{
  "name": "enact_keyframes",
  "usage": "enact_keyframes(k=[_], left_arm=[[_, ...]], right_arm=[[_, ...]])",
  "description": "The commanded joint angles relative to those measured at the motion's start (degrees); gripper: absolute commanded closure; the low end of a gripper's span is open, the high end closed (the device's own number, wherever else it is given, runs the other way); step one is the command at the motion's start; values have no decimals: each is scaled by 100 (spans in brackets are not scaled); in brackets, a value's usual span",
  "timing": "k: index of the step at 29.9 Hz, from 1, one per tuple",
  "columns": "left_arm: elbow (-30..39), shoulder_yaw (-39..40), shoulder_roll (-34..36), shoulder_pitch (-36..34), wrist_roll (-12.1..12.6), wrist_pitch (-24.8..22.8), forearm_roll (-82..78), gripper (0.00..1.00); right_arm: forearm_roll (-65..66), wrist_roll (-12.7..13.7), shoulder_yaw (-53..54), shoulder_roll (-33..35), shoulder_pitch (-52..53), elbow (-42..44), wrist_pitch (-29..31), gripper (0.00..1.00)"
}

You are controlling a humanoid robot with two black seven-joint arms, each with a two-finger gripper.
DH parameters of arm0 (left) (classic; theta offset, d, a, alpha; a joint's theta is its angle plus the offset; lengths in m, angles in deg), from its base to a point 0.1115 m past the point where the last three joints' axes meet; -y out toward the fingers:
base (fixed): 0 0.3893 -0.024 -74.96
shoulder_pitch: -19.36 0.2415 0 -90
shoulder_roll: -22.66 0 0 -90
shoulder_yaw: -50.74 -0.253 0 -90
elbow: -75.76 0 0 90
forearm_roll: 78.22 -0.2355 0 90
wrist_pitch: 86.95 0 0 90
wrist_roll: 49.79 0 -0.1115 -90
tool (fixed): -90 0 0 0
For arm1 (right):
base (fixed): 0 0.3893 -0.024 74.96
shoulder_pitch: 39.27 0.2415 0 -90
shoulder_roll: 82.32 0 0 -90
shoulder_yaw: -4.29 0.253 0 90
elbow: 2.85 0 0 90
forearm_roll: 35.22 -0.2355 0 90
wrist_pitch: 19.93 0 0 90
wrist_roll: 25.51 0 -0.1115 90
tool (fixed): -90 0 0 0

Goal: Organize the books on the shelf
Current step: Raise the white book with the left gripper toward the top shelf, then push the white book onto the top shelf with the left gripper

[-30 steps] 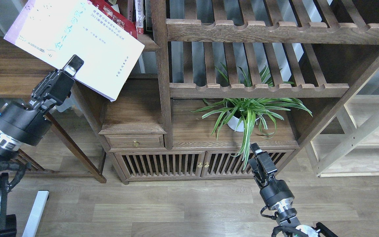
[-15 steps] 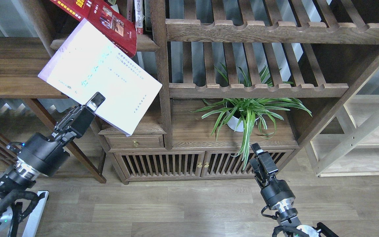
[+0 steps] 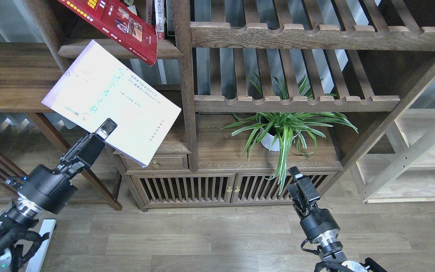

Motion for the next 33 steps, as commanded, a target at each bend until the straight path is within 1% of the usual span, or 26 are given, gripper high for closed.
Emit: enact_keyframes(k=[1,9,15,22,27,29,33], left_arm=[[-7,-15,0,-27,-1,0,1,99],[19,-287,0,-80,-1,0,27,99],[28,-349,0,-325,-1,0,18,99],[-51,-173,0,-703,-1,0,114,99],[-191,125,8,-774,-1,0,405,98],[-270,275,140,-774,-1,0,624,98],[-595,451,719,-809,-1,0,1239,98]], right_arm=[[1,13,-5,2,-2,-2,0,0],[1,4,-5,11,-55,-11,0,0],[1,4,-5,11,-90,-11,0,0],[1,4,4,11,-90,-11,0,0],[1,4,82,20,-90,-11,0,0],[1,4,126,20,-90,-11,0,0],[1,13,135,20,-90,-11,0,0]])
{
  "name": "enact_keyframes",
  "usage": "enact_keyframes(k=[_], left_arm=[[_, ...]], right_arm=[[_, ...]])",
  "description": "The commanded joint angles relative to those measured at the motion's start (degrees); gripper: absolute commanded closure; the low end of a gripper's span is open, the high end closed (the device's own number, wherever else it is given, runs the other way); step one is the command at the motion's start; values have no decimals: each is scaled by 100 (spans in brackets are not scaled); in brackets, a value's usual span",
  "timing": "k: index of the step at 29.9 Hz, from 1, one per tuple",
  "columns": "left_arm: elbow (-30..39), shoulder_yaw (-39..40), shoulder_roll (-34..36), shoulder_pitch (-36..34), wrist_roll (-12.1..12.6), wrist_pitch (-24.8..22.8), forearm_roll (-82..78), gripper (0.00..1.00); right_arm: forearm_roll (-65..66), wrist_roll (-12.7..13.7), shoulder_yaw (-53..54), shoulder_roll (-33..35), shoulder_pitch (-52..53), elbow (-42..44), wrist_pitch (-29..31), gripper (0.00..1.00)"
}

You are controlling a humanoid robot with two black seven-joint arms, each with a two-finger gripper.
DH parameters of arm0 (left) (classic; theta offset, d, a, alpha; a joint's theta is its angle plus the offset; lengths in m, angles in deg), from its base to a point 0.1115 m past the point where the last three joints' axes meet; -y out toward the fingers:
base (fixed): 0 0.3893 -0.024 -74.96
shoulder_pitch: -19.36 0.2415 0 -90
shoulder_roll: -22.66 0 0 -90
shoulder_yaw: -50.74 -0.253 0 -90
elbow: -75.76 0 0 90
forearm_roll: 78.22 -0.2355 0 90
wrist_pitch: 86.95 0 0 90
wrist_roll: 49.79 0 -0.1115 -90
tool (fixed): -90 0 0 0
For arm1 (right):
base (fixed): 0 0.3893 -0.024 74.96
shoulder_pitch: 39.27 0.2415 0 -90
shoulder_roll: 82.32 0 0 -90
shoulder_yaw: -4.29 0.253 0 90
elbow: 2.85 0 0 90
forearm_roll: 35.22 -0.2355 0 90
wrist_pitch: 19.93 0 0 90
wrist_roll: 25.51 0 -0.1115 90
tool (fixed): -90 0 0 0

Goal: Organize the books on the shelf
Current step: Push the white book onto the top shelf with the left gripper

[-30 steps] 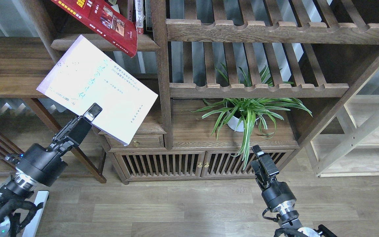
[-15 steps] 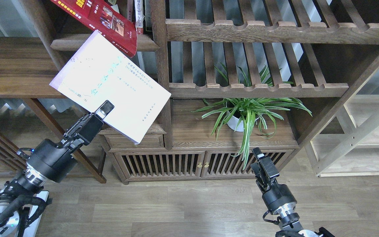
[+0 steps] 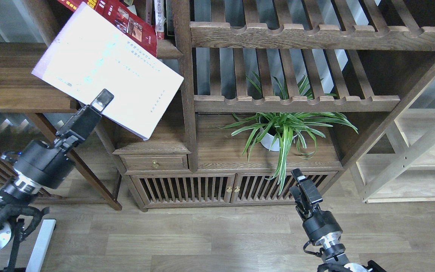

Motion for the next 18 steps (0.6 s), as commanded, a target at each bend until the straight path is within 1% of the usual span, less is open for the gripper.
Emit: enact_keyframes(k=[1,10,14,16,18], left_arm=[[-281,115,463,-69,1,0,449,98],[-326,36,525,-271,1,0,555,99],[-28,-306,560,-88,1,0,582,99],[78,-491,560,184,1,0,582,99],[122,-641,569,317,1,0,582,99]], right_arm=[[0,9,0,-1,6,0,0,0],[0,9,-44,-27,6,-9,0,0],[0,9,-18,-18,-11,-9,0,0],[0,9,-9,-18,-3,-9,0,0],[0,9,-1,-9,-11,-9,0,0]])
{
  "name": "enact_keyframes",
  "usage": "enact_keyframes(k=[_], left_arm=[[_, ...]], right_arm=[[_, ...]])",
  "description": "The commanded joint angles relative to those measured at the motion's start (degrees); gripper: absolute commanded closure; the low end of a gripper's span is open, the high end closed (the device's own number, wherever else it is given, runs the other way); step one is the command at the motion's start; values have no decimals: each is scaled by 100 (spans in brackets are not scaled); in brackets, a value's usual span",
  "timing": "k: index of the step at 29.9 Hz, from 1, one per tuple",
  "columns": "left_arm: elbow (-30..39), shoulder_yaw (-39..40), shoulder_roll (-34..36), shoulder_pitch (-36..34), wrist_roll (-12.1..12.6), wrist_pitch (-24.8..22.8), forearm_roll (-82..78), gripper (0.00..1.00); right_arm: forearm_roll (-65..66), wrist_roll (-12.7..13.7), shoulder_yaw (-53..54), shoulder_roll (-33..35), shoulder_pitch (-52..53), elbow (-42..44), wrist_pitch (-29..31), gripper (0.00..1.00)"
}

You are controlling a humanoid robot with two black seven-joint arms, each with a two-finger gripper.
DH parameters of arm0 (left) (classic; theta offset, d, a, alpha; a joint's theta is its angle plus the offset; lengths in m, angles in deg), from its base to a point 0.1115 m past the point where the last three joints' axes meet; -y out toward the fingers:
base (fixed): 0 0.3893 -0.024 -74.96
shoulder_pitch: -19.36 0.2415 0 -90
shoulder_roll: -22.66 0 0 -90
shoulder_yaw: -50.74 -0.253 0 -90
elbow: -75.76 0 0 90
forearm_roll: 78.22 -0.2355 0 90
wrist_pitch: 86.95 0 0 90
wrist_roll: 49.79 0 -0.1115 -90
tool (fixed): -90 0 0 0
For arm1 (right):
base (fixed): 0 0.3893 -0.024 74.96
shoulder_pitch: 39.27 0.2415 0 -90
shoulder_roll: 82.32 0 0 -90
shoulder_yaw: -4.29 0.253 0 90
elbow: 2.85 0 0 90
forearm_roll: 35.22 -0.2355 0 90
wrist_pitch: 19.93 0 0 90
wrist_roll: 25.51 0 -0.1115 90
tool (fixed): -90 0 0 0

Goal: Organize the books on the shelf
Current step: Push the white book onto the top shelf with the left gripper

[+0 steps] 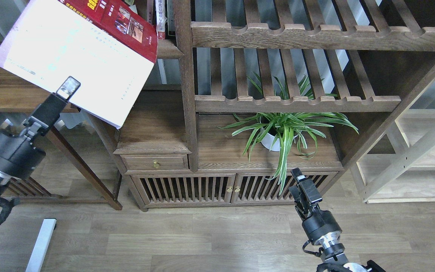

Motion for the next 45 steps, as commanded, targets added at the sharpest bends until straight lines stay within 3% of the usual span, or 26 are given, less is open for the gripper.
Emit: enact_keyframes(k=[1,6,18,30,36,45], left_arm=[[104,-240,10,221,0,0,2,99],[228,-258,-43,107,0,0,2,99],[228,-12,-271,-1158,0,0,20,99],[333,735,70,-1396,0,4,-7,98],[184,770,616,-2019,0,1119,11,98],[52,630,722,-2705,0,2351,20,98]], right_arm=[[0,-1,13,8,4,0,0,0],[0,8,-4,-1,4,0,0,0],[0,-1,22,-1,12,0,0,0],[0,-1,13,-1,65,9,0,0],[0,16,-4,-10,83,9,0,0],[0,34,-4,-1,83,9,0,0]])
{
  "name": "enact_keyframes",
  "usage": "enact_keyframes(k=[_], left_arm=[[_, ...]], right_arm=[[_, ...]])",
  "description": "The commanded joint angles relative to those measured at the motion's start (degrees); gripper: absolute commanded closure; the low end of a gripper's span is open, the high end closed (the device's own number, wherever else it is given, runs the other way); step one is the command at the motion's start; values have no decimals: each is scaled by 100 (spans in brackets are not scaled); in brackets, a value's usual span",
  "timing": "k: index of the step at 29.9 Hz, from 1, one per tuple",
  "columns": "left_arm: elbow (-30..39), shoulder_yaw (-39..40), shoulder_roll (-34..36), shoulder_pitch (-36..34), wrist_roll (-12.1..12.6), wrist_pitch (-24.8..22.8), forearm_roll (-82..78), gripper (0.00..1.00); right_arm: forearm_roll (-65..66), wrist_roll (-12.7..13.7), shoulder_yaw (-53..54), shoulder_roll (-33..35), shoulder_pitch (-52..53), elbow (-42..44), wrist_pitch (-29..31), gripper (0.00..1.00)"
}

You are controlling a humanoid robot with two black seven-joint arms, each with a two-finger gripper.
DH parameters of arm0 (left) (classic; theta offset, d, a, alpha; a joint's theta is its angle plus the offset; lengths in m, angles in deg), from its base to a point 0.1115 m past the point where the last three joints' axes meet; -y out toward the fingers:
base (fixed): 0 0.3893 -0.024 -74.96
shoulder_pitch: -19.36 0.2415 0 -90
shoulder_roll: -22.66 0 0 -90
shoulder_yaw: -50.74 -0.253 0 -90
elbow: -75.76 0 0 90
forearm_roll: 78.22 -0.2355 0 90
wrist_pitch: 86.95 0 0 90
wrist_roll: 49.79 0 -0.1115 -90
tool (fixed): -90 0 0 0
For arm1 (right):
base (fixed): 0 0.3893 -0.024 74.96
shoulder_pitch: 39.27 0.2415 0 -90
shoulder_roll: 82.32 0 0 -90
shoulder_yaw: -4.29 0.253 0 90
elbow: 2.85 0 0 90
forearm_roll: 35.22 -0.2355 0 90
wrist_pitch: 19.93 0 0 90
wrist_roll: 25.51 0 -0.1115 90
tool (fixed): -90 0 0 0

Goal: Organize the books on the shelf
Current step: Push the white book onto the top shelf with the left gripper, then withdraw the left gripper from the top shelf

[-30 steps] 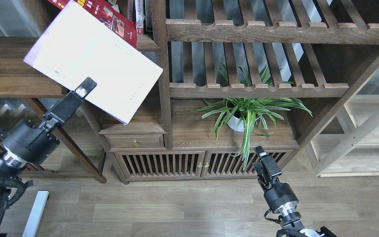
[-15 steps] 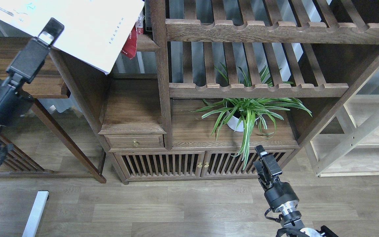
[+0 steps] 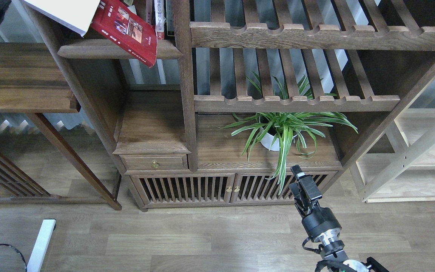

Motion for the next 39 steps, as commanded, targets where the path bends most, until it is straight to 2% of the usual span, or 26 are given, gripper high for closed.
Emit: enact_keyframes(k=[1,9,13,17,39], left_arm=[[-6,-123,-4,-183,0,463,-3,98],[3,-641,5,-736,0,1315,-56,99],[-6,-923,23,-1158,0,2105,-187,99],[-15,-1160,23,-1466,0,2660,-346,98],[-577,-1855,-65,-2310,0,3580,-1066,98]], right_arm=[[0,0,-9,9,-3,-1,0,0],[-9,8,-9,9,-3,-1,0,0],[-9,8,-9,-9,-3,-1,0,0],[-9,8,-18,-53,6,-1,0,0],[-27,8,-53,-79,146,-1,0,0]])
